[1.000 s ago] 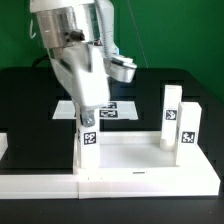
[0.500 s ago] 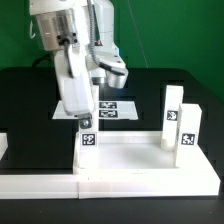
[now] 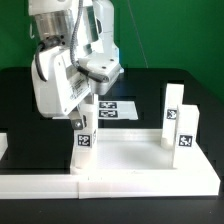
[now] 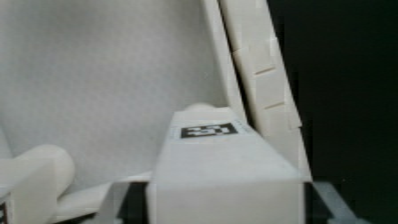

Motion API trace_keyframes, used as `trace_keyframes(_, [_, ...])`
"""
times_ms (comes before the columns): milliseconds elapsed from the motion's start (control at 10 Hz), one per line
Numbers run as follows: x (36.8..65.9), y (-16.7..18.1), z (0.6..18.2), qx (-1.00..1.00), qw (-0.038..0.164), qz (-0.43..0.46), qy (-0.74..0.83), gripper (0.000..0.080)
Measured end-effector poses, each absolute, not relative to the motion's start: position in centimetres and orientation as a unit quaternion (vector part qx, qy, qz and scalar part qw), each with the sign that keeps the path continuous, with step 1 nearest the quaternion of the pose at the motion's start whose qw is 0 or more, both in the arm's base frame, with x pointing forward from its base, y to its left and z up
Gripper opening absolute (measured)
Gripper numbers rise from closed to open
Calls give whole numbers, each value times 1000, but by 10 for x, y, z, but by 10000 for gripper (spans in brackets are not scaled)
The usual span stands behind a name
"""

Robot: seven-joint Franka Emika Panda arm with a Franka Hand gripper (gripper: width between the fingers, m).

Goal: Assemble desk

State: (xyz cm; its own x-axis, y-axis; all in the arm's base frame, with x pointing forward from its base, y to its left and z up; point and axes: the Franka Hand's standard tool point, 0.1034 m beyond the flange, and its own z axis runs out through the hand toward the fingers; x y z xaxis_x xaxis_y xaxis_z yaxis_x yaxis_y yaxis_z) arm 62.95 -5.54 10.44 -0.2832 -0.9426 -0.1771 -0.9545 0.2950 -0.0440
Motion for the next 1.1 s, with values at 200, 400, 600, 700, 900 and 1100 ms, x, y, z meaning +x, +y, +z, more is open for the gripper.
trace_keyframes(200, [629, -55, 103, -593, 84, 36, 800, 482])
trace_keyframes(400, [631, -53, 108, -595, 87, 36, 798, 621])
trace_keyframes(600, [636, -47, 151, -606, 114, 26, 787, 642])
trace_keyframes(700, [636, -47, 158, -609, 118, 26, 784, 648])
trace_keyframes(900, [635, -46, 152, -610, 114, 29, 783, 649])
trace_keyframes(1100, [635, -46, 151, -611, 113, 29, 783, 649])
